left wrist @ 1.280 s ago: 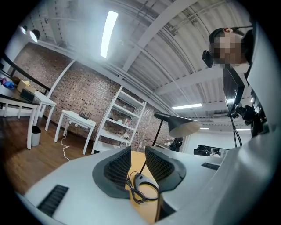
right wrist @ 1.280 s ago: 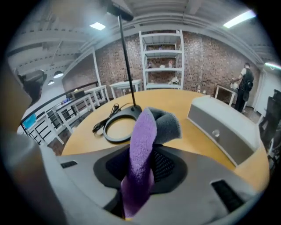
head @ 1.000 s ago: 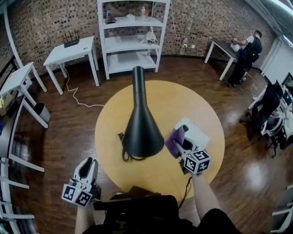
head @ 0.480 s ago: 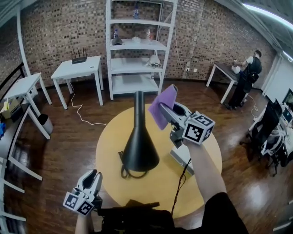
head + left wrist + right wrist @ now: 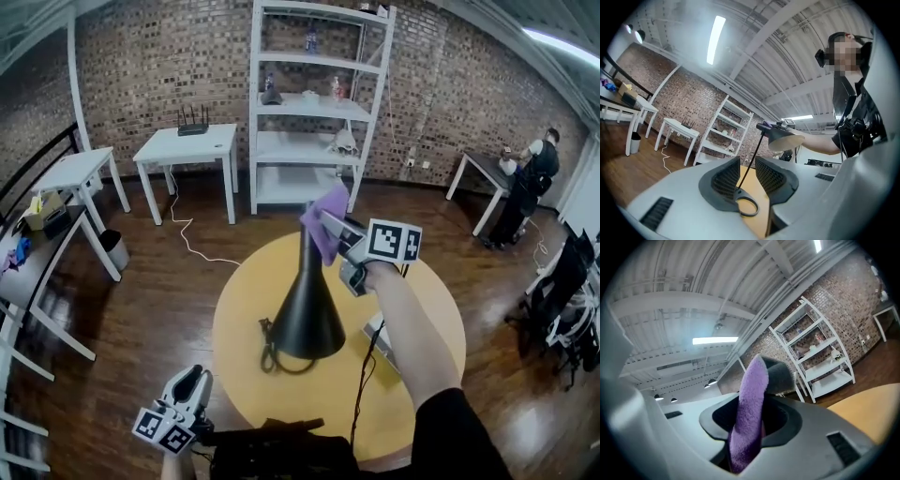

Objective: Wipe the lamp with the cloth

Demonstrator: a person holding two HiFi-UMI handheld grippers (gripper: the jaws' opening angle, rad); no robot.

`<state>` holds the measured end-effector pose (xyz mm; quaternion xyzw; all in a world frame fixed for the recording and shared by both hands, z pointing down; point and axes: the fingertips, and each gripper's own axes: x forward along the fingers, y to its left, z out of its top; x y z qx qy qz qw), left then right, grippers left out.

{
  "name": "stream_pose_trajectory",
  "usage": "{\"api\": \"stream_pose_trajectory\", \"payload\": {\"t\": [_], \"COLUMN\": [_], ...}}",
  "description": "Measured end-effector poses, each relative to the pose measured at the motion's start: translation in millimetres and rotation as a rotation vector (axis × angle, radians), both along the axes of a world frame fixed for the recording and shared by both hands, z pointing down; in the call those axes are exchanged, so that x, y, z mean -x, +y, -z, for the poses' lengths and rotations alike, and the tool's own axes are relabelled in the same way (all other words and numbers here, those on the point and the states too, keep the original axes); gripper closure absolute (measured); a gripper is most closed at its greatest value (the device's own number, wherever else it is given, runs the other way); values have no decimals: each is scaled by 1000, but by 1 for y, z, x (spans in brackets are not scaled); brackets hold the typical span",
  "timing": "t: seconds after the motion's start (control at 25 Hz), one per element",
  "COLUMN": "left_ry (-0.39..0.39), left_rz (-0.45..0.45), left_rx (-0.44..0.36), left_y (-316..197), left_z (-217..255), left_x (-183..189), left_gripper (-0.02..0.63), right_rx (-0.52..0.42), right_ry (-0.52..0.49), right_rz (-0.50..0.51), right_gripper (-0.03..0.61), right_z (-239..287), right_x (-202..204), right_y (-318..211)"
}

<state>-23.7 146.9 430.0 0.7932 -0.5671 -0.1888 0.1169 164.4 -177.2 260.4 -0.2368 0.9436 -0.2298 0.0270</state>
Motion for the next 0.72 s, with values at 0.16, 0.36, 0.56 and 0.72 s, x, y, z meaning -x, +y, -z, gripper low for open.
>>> {"api": "stream_pose_trajectory", "payload": {"t": [0.16, 0.36, 0.56, 0.72], "left_ry": [-11, -29, -145, -236], "left_rz": [-19, -95, -185, -217], "left_rx": [14, 4, -57, -172], "left_y": [-1, -17, -45, -61], "left_z": [-7, -4, 25, 71], "left_x": [3, -9, -50, -78], "left_gripper": [526, 526, 505, 442], "right_rx": [-16, -64, -82, -93], "right_ry": [62, 168, 159, 155], "right_rz": [91, 193, 231, 236], "right_gripper": [451, 453, 453, 453], "right_z": [-10, -27, -40, -47], "right_x": [-2, -1, -14, -29], "right_y": [39, 96, 139, 164]}}
